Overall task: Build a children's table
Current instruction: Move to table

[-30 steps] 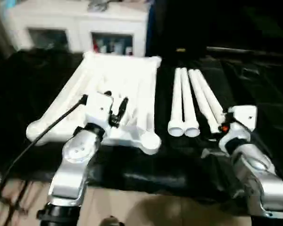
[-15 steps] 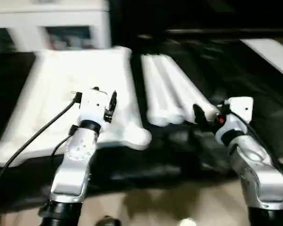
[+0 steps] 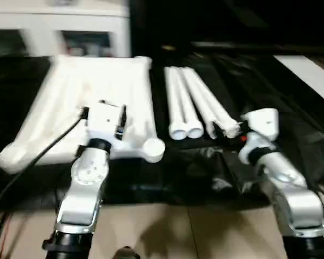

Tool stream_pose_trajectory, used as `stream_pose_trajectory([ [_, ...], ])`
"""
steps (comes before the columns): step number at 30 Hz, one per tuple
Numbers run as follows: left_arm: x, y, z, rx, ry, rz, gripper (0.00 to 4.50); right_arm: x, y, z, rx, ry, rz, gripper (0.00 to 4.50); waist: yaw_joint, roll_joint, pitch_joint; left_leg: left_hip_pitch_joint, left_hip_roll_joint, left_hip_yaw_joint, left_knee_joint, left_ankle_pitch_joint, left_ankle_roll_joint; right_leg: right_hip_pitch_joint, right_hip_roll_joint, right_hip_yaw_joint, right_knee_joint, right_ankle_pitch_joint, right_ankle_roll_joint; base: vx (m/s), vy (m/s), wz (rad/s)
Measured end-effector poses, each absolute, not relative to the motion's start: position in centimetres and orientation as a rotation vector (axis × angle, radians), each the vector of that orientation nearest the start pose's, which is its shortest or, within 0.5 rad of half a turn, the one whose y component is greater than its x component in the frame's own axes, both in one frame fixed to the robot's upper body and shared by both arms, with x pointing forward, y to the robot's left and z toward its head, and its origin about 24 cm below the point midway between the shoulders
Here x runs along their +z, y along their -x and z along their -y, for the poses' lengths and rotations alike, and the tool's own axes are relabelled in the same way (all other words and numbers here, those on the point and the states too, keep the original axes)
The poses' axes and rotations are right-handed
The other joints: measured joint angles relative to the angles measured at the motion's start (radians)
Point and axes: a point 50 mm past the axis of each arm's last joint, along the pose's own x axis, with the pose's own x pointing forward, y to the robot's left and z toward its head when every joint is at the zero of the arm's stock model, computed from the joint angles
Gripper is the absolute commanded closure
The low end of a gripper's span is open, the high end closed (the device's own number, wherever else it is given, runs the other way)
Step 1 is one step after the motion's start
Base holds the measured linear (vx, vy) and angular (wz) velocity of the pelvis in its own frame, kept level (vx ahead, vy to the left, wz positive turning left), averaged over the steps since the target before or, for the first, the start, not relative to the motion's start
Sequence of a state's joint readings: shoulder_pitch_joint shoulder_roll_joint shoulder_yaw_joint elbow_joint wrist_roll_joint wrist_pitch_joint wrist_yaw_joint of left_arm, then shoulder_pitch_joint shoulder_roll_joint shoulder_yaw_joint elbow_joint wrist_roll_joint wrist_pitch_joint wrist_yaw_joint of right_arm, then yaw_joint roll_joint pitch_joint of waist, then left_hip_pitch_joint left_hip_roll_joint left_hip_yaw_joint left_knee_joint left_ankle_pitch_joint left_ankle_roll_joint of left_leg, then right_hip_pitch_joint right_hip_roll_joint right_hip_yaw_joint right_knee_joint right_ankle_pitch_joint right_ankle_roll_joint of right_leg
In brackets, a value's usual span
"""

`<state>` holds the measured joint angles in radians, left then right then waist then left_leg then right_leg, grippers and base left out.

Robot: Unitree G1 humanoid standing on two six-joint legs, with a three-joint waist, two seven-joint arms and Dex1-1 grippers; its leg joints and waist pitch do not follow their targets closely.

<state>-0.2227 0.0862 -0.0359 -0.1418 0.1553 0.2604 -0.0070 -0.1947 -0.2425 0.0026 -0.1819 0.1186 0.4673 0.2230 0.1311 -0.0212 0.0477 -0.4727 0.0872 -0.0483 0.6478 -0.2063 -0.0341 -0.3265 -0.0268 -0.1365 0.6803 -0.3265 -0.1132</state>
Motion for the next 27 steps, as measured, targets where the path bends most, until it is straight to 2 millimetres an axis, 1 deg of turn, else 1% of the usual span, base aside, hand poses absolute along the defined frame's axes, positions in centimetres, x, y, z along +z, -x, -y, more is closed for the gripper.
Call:
stream_pose_trajectory([
  [1,10.7,-29.0,-14.1,-0.049,-0.24,0.101,1.67,9.2,-28.3,16.6,0.266,0.128,-0.121,0.0,0.013,-0.001,0.003,-0.017,0.03,0.072,0.138,-0.018,0.024,0.012,-0.007,-0.025,-0.005,0.001,0.001,-0.061,-0.238,0.46],
  [2,10.5,-28.8,-14.0,-0.048,-0.231,0.094,1.67,9.1,-28.3,16.4,0.267,0.12,-0.122,0.0,0.014,-0.015,0.003,0.009,0.045,0.139,0.189,-0.033,0.047,0.021,-0.009,-0.038,-0.014,0.004,0.008,0.008,-0.204,0.2],
  [3,10.6,-28.8,-14.1,-0.044,-0.226,0.095,1.67,9.3,-28.3,16.4,0.267,0.114,-0.114,0.0,0.022,-0.019,0.0,0.045,0.042,0.165,0.16,-0.055,0.068,0.022,0.002,-0.037,-0.021,0.009,0.013,0.008,-0.204,0.2],
  [4,10.8,-28.8,-14.1,-0.044,-0.224,0.101,1.67,9.5,-28.4,16.5,0.265,0.112,-0.106,0.0,0.028,-0.007,-0.006,0.077,0.042,0.172,0.112,-0.068,0.09,0.015,0.023,-0.042,-0.03,0.016,0.016,0.021,-0.187,0.24],
  [5,10.7,-28.9,-14.1,-0.043,-0.226,0.097,1.67,9.4,-28.3,16.5,0.263,0.104,-0.111,0.0,0.038,0.002,-0.008,0.107,0.059,0.175,0.047,-0.096,0.029,0.012,0.045,-0.048,-0.055,0.028,0.017,-0.007,-0.183,0.2],
  [6,10.6,-28.9,-14.3,-0.04,-0.229,0.087,1.67,9.3,-28.3,16.4,0.265,0.102,-0.113,0.0,0.038,0.005,-0.01,0.108,0.072,0.173,0.031,-0.084,0.022,-0.001,0.051,-0.047,-0.049,0.038,0.046,-0.007,-0.183,0.2],
  [7,10.6,-28.9,-14.4,-0.036,-0.234,0.084,1.67,9.5,-28.4,16.1,0.275,0.098,-0.108,0.0,0.037,0.004,-0.011,0.106,0.075,0.174,0.031,-0.079,0.017,-0.028,0.038,-0.011,-0.002,0.03,0.089,0.018,-0.154,0.02],
  [8,10.6,-28.9,-15.1,-0.016,-0.238,0.082,1.67,9.5,-28.4,15.6,0.29,0.093,-0.103,0.0,0.031,-0.009,-0.014,0.102,0.063,0.176,0.043,-0.074,0.006,-0.074,-0.004,0.08,0.062,0.03,0.115,0.0,0.0,0.0],
  [9,10.7,-29.0,-15.2,-0.012,-0.234,0.086,1.67,9.5,-28.4,15.8,0.287,0.095,-0.103,0.0,0.025,-0.021,-0.018,0.089,0.046,0.168,0.059,-0.075,0.004,-0.091,-0.056,0.13,0.053,0.033,0.155,0.0,0.0,0.0],
  [10,10.8,-29.1,-15.0,-0.021,-0.224,0.089,1.67,9.3,-28.3,16.1,0.276,0.1,-0.113,0.0,0.026,-0.019,-0.017,0.082,0.044,0.16,0.071,-0.076,0.005,-0.103,-0.079,0.139,0.053,0.047,0.175,-0.14,0.167,0.0],
  [11,10.8,-29.1,-14.7,-0.03,-0.215,0.088,1.67,9.0,-28.1,16.4,0.267,0.101,-0.126,0.0,0.028,-0.018,-0.016,0.084,0.049,0.157,0.054,-0.078,-0.003,-0.103,-0.078,0.131,0.047,0.053,0.171,-0.119,-0.007,0.02],
  [12,10.7,-29.1,-14.2,-0.048,-0.205,0.085,1.67,9.0,-28.1,16.5,0.261,0.103,-0.128,0.0,0.025,-0.014,-0.014,0.089,0.057,0.156,0.026,-0.06,-0.021,-0.102,-0.067,0.128,0.025,0.065,0.156,-0.119,-0.007,0.02],
  [13,10.7,-29.1,-13.9,-0.067,-0.2,0.083,1.67,9.0,-28.1,16.5,0.259,0.101,-0.128,0.0,0.021,-0.011,-0.013,0.091,0.062,0.156,0.008,-0.046,-0.034,-0.099,-0.062,0.124,0.009,0.078,0.15,-0.073,-0.114,-0.05],
  [14,10.7,-29.1,-13.6,-0.085,-0.198,0.083,1.67,9.0,-28.1,16.5,0.258,0.101,-0.127,0.0,0.017,-0.009,-0.012,0.097,0.066,0.16,-0.01,-0.034,-0.038,-0.094,-0.058,0.123,-0.005,0.087,0.147,-0.079,-0.069,-0.05],
  [15,10.6,-29.1,-13.5,-0.088,-0.198,0.082,1.67,9.0,-28.1,16.6,0.257,0.1,-0.127,0.0,0.016,-0.009,-0.012,0.102,0.067,0.163,-0.018,-0.027,-0.034,-0.089,-0.057,0.122,-0.012,0.093,0.146,-0.079,-0.069,-0.05],
  [16,10.7,-29.1,-13.5,-0.09,-0.197,0.082,1.67,9.0,-28.1,16.6,0.253,0.099,-0.126,0.0,0.016,-0.009,-0.012,0.105,0.067,0.165,-0.022,-0.025,-0.031,-0.085,-0.057,0.123,-0.019,0.097,0.146,-0.075,-0.032,0.0],
  [17,10.7,-29.1,-13.5,-0.091,-0.195,0.081,1.67,9.0,-28.1,16.7,0.247,0.1,-0.125,0.0,0.018,-0.007,-0.012,0.106,0.067,0.165,-0.022,-0.025,-0.028,-0.081,-0.058,0.124,-0.025,0.102,0.146,-0.074,0.02,0.02],
  [18,10.7,-29.1,-13.5,-0.093,-0.192,0.079,1.67,9.1,-28.1,16.9,0.24,0.099,-0.124,0.0,0.023,-0.005,-0.012,0.106,0.067,0.164,-0.016,-0.027,-0.019,-0.078,-0.063,0.125,-0.031,0.106,0.15,-0.074,0.02,0.02],
  [19,10.6,-29.1,-13.5,-0.095,-0.19,0.078,1.67,9.1,-28.1,17.0,0.234,0.099,-0.123,0.0,0.029,-0.001,-0.011,0.103,0.065,0.165,-0.006,-0.032,-0.01,-0.074,-0.067,0.126,-0.036,0.108,0.153,-0.075,0.084,0.03],
  [20,10.7,-29.1,-13.5,-0.095,-0.19,0.079,1.67,9.1,-28.1,17.1,0.228,0.098,-0.122,0.0,0.04,0.007,-0.01,0.098,0.063,0.163,0.012,-0.034,-0.006,-0.07,-0.07,0.128,-0.039,0.113,0.162,-0.068,0.155,0.03],
  [21,10.7,-29.1,-13.5,-0.094,-0.192,0.078,1.67,9.1,-28.1,17.1,0.227,0.097,-0.122,0.0,0.044,0.013,-0.009,0.094,0.059,0.165,0.023,-0.035,-0.006,-0.065,-0.076,0.129,-0.043,0.115,0.166,-0.068,0.155,0.03],
  [22,10.6,-29.1,-13.6,-0.092,-0.193,0.077,1.67,9.1,-28.1,17.0,0.229,0.095,-0.123,0.0,0.044,0.015,-0.007,0.094,0.05,0.169,0.022,-0.035,0.005,-0.06,-0.086,0.127,-0.054,0.117,0.169,-0.049,0.208,0.08],
  [23,10.6,-29.1,-13.8,-0.086,-0.197,0.075,1.67,9.0,-28.1,16.8,0.237,0.092,-0.123,0.0,0.039,0.016,-0.006,0.098,0.043,0.181,0.009,-0.026,0.026,-0.056,-0.089,0.132,-0.077,0.114,0.163,-0.047,0.227,0.12],
  [24,10.6,-29.1,-14.0,-0.083,-0.2,0.073,1.67,9.1,-28.2,16.4,0.247,0.09,-0.119,0.0,0.03,0.019,-0.004,0.099,0.034,0.186,-0.002,-0.018,0.042,-0.059,-0.089,0.125,-0.082,0.102,0.141,-0.047,0.227,0.12],
  [25,10.6,-29.1,-14.4,-0.07,-0.207,0.07,1.67,9.3,-28.3,16.0,0.262,0.088,-0.112,0.0,0.015,0.021,-0.003,0.098,0.026,0.191,-0.009,-0.013,0.056,-0.067,-0.092,0.114,-0.051,0.078,0.104,-0.056,0.23,0.11],
  [26,10.7,-29.2,-14.9,-0.055,-0.211,0.068,1.67,9.4,-28.3,15.8,0.271,0.088,-0.106,0.0,0.004,0.021,-0.002,0.098,0.015,0.198,-0.012,-0.009,0.071,-0.082,-0.087,0.078,0.015,0.068,0.095,-0.057,0.198,0.06],
  [27,10.7,-29.2,-14.9,-0.054,-0.21,0.068,1.67,9.4,-28.3,15.9,0.269,0.089,-0.107,0.0,-0.001,0.018,-0.002,0.098,0.005,0.207,-0.014,-0.006,0.081,-0.083,-0.075,0.057,0.039,0.063,0.105,-0.057,0.198,0.06],
])
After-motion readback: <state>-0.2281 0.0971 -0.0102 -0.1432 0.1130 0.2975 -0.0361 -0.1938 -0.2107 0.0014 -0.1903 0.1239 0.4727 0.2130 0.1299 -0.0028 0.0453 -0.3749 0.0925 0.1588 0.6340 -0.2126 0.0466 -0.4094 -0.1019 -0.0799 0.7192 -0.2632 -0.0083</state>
